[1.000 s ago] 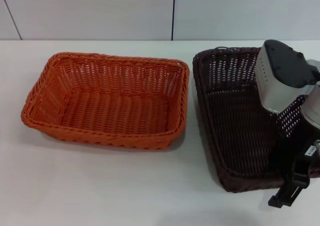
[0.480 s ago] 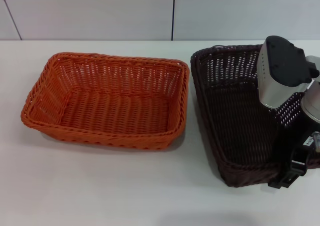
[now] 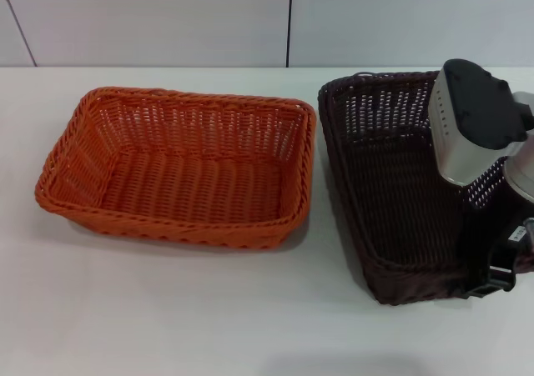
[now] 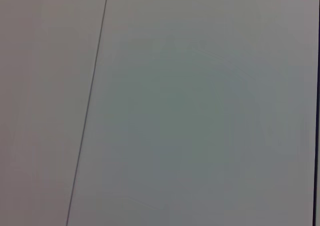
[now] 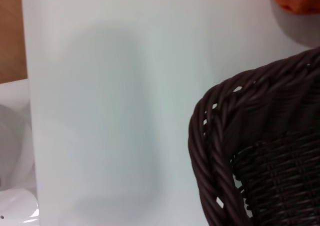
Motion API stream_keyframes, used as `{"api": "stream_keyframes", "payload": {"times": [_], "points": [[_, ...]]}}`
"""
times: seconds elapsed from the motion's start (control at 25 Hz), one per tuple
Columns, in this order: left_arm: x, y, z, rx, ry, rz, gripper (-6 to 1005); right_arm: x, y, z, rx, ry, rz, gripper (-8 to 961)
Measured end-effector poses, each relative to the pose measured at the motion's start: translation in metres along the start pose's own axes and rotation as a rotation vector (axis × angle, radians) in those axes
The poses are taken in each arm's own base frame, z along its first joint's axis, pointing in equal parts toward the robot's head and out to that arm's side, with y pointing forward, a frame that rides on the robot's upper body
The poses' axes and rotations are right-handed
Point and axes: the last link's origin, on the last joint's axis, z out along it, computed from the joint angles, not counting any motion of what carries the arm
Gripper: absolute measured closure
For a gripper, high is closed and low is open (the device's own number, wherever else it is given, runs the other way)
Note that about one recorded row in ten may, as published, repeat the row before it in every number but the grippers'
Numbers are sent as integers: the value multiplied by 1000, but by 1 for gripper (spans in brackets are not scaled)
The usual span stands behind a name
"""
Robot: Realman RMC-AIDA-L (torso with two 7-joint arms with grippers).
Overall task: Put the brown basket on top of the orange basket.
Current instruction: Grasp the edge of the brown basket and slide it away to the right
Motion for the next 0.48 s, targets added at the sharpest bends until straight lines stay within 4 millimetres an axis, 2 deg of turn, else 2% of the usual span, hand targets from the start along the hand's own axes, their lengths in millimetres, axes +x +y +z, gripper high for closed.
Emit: {"api": "stream_keyframes", "payload": {"times": [0.2, 0.48], "points": [[0, 0, 0, 0, 0, 0, 255, 0, 2, -4, 6, -2, -22, 762], [1, 1, 2, 3, 6, 1, 256, 2, 8, -16, 11, 22, -37, 765]]}}
